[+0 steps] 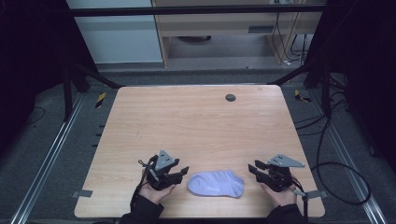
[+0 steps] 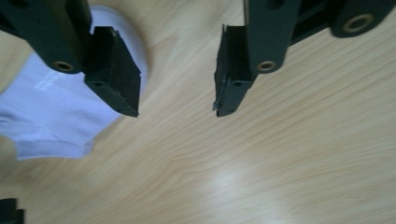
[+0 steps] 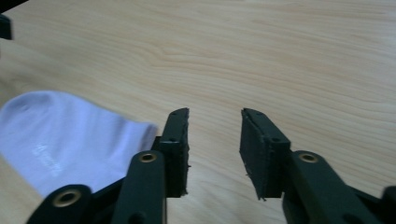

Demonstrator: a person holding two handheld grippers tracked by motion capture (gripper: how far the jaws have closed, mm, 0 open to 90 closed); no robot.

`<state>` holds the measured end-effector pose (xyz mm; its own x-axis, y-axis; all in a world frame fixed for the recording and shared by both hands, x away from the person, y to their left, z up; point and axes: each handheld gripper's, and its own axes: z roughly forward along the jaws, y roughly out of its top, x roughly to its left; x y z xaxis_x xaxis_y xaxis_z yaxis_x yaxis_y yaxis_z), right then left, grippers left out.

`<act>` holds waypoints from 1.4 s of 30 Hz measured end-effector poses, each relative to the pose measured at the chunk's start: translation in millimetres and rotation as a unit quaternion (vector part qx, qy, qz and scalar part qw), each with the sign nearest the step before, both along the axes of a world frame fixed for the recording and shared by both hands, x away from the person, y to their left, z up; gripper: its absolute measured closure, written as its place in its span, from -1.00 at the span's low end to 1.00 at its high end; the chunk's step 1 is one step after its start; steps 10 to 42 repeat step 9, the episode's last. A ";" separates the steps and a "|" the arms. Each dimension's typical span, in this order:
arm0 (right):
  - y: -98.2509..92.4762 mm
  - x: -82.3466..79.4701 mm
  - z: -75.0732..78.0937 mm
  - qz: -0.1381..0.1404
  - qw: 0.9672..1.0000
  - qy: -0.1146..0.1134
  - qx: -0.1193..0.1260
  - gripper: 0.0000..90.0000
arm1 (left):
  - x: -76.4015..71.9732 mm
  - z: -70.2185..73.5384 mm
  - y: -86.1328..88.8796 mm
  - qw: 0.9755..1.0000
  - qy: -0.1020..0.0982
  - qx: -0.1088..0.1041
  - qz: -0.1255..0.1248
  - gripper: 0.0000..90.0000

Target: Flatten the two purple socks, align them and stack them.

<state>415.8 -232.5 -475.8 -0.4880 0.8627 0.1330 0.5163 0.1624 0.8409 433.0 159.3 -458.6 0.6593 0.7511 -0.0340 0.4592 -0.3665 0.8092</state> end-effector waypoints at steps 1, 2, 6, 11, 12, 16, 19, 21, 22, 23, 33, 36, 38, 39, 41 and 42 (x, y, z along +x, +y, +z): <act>-3.8 1.0 -0.5 -0.006 1.000 0.001 -0.001 0.24 | 2.8 -0.7 5.4 1.000 -0.001 0.006 0.004 -0.02; -7.2 2.3 -1.3 -0.012 1.000 0.003 -0.001 0.18 | 5.4 -1.8 11.0 1.000 -0.002 0.006 0.007 -0.06; -17.8 7.9 -6.1 -0.030 0.999 0.006 -0.014 -0.19 | 14.0 -4.9 34.7 1.000 -0.006 0.012 0.021 -0.26; -25.3 11.5 -9.6 -0.048 0.999 0.010 -0.017 -0.40 | 18.9 -6.2 54.5 0.999 -0.011 0.015 0.043 -0.31; -25.3 11.5 -9.6 -0.048 0.999 0.010 -0.017 -0.40 | 18.9 -6.2 54.5 0.999 -0.011 0.015 0.043 -0.31; -25.3 11.5 -9.6 -0.048 0.999 0.010 -0.017 -0.40 | 18.9 -6.2 54.5 0.999 -0.011 0.015 0.043 -0.31; -25.3 11.5 -9.6 -0.048 0.999 0.010 -0.017 -0.40 | 18.9 -6.2 54.5 0.999 -0.011 0.015 0.043 -0.31; -25.3 11.5 -9.6 -0.048 0.999 0.010 -0.017 -0.40 | 18.9 -6.2 54.5 0.999 -0.011 0.015 0.043 -0.31; -25.3 11.5 -9.6 -0.048 0.999 0.010 -0.017 -0.40 | 18.9 -6.2 54.5 0.999 -0.011 0.015 0.043 -0.31; -25.3 11.5 -9.6 -0.048 0.999 0.010 -0.017 -0.40 | 18.9 -6.2 54.5 0.999 -0.011 0.015 0.043 -0.31; -25.3 11.5 -9.6 -0.048 0.999 0.010 -0.017 -0.40 | 18.9 -6.2 54.5 0.999 -0.011 0.015 0.043 -0.31; -25.3 11.5 -9.6 -0.048 0.999 0.010 -0.017 -0.40 | 18.9 -6.2 54.5 0.999 -0.011 0.015 0.043 -0.31; -25.3 11.5 -9.6 -0.048 0.999 0.010 -0.017 -0.40 | 18.9 -6.2 54.5 0.999 -0.011 0.015 0.043 -0.31; -25.3 11.5 -9.6 -0.048 0.999 0.010 -0.017 -0.40 | 18.9 -6.2 54.5 0.999 -0.011 0.015 0.043 -0.31; -25.3 11.5 -9.6 -0.048 0.999 0.010 -0.017 -0.40 | 18.9 -6.2 54.5 0.999 -0.011 0.015 0.043 -0.31; -25.3 11.5 -9.6 -0.048 0.999 0.010 -0.017 -0.40 | 18.9 -6.2 54.5 0.999 -0.011 0.015 0.043 -0.31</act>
